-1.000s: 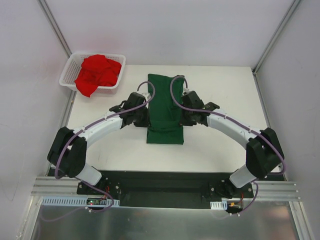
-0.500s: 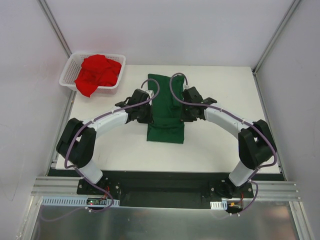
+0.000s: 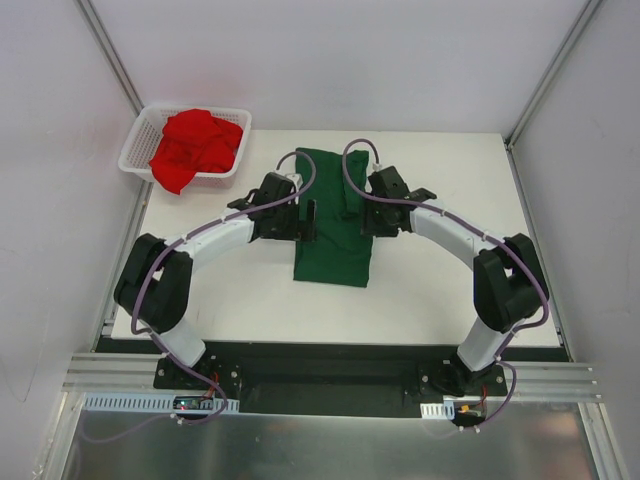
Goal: Fold and stack the t-shirts
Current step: Fold the folded rectangular tshirt in 1/3 of the way
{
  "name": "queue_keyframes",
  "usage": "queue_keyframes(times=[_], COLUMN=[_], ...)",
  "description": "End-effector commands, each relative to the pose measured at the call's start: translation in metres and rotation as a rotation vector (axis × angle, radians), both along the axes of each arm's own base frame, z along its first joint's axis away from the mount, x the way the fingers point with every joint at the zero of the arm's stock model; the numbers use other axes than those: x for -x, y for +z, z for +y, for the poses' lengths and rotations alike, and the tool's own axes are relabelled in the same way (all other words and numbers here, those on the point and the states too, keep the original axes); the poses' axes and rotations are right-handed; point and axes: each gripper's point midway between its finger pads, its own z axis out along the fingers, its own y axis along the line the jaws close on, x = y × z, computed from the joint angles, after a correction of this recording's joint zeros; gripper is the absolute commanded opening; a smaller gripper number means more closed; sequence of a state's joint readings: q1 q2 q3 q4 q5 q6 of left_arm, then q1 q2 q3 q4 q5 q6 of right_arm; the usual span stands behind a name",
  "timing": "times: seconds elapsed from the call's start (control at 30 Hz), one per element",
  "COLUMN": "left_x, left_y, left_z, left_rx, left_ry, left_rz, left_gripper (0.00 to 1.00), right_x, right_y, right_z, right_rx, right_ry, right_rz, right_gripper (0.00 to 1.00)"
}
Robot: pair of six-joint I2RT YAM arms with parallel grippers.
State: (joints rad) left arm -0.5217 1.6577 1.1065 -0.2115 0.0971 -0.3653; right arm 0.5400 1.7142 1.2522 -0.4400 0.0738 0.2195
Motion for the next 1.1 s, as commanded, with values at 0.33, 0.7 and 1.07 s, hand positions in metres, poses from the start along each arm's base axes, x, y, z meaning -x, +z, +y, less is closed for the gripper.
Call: queue_keyframes(times=[0.33,0.7,1.07], left_x=[0.018,-0.028,-0.059], left_y=[0.036,0.028,0.026], left_z=[0.011,-0.004,-0.030], left_rx=[0.054,-0.016,0.010], left_ry=[-0.007,-0.056,-0.116], left_rz=[-0.080,-0.123,-0.152], left_gripper=[0.99,0.99,0.74], right_x=[0.002,-0.001,0.014], right_y=[0.023,0.019,0.012], right_z=[0.000,-0.001,-0.013], right_rx=[-0.019,-0.007,0.004], right_ry=[0.043,0.028,-0.003], right_rz=[-0.057,-0.047,-0.032], right_gripper=[0.45,0.45,0.46])
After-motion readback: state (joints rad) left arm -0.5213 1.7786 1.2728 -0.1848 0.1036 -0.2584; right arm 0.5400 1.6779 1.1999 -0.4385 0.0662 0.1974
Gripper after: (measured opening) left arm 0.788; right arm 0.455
